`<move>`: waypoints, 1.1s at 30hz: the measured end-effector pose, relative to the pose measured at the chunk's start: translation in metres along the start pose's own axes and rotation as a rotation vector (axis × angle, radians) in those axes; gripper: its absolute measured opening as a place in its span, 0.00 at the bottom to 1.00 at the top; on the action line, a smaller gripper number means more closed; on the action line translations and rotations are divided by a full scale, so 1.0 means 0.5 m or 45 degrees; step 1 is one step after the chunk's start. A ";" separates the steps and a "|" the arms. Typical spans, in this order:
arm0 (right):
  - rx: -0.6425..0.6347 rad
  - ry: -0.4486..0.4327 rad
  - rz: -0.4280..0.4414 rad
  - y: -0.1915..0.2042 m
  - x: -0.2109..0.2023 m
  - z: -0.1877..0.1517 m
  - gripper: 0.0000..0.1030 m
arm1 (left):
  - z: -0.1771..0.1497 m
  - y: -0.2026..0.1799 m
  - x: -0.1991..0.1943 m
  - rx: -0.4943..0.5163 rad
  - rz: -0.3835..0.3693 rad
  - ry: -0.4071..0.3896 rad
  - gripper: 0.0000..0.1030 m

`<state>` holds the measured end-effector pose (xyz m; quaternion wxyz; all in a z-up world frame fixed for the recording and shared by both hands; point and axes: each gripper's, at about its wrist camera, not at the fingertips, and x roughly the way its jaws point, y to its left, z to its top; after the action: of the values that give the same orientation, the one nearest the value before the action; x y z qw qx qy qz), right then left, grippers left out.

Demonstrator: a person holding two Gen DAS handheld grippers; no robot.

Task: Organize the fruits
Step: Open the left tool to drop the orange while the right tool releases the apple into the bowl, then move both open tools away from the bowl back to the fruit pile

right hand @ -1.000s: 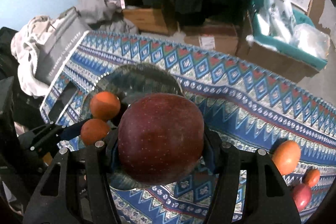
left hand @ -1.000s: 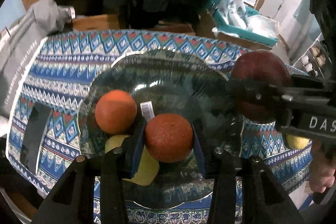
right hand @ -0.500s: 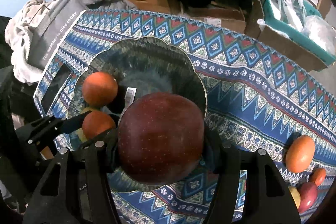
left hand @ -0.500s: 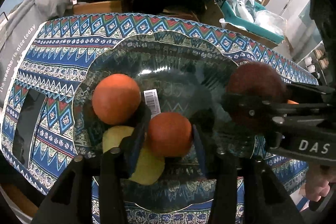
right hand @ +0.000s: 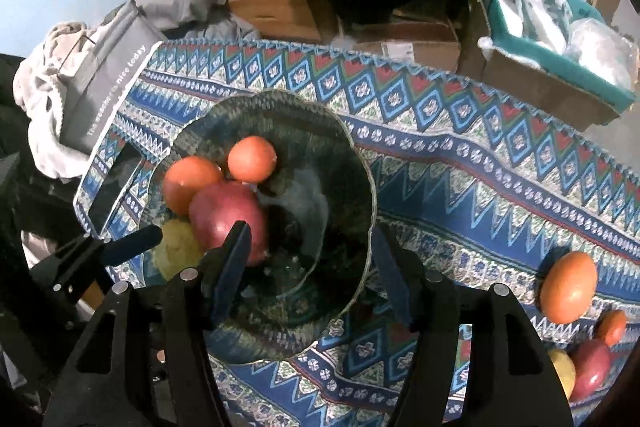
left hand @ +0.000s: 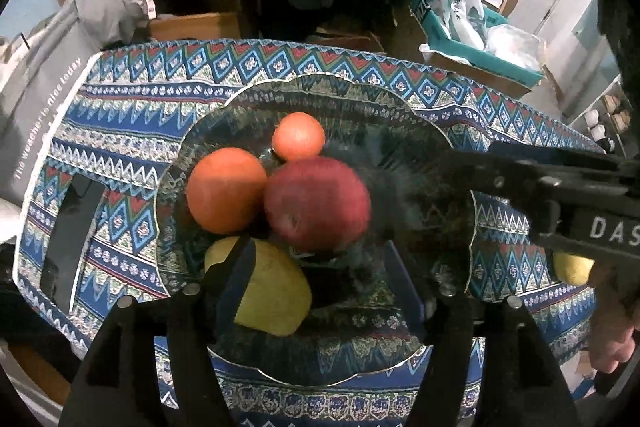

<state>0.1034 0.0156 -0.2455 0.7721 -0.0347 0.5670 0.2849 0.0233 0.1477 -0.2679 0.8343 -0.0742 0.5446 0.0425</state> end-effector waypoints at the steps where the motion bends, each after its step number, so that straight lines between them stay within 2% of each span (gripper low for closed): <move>1: -0.006 -0.011 -0.010 0.002 -0.007 0.001 0.62 | 0.000 -0.004 -0.005 0.008 0.008 -0.008 0.66; 5: -0.022 -0.064 -0.052 0.004 -0.042 0.002 0.63 | 0.003 -0.018 -0.027 0.029 0.021 -0.041 0.66; 9: -0.049 -0.124 -0.112 0.002 -0.081 0.000 0.69 | 0.008 -0.034 -0.053 0.047 0.014 -0.075 0.66; 19: -0.115 -0.243 -0.263 -0.012 -0.193 -0.035 0.70 | 0.022 -0.085 -0.122 0.081 -0.042 -0.157 0.66; 27: -0.056 -0.333 -0.316 -0.047 -0.291 -0.069 0.72 | 0.031 -0.124 -0.162 0.090 -0.067 -0.184 0.66; 33: -0.012 -0.350 -0.353 -0.086 -0.343 -0.102 0.72 | 0.034 -0.152 -0.181 0.107 -0.091 -0.199 0.66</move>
<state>0.0469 -0.1081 -0.1216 0.8739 -0.0767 0.4448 0.1805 0.0136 0.0764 -0.1726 0.8776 -0.0551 0.4762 -0.0044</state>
